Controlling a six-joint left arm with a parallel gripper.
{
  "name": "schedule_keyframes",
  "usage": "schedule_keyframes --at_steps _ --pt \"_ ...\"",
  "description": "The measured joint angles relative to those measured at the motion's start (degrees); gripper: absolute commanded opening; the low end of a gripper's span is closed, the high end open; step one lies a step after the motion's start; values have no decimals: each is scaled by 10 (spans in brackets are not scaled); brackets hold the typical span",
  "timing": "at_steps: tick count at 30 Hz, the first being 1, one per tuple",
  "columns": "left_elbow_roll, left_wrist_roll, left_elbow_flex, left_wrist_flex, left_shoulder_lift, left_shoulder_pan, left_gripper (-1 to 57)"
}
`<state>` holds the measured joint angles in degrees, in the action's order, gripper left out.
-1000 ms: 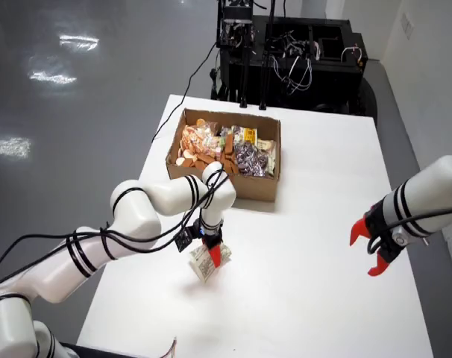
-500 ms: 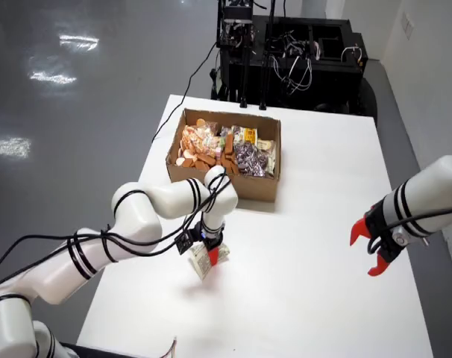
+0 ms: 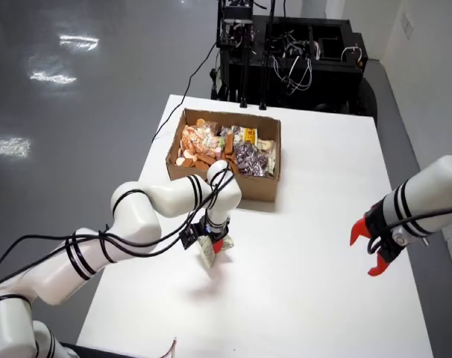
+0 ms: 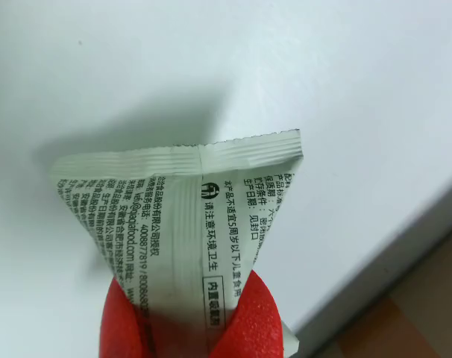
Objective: Grasp a snack and put it in the bin.
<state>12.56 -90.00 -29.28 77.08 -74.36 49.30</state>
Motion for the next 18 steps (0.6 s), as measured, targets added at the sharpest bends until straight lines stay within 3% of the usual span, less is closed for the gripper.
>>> schedule_keyframes --at_steps 18 --pt "84 0 1 1 99 -1 42"
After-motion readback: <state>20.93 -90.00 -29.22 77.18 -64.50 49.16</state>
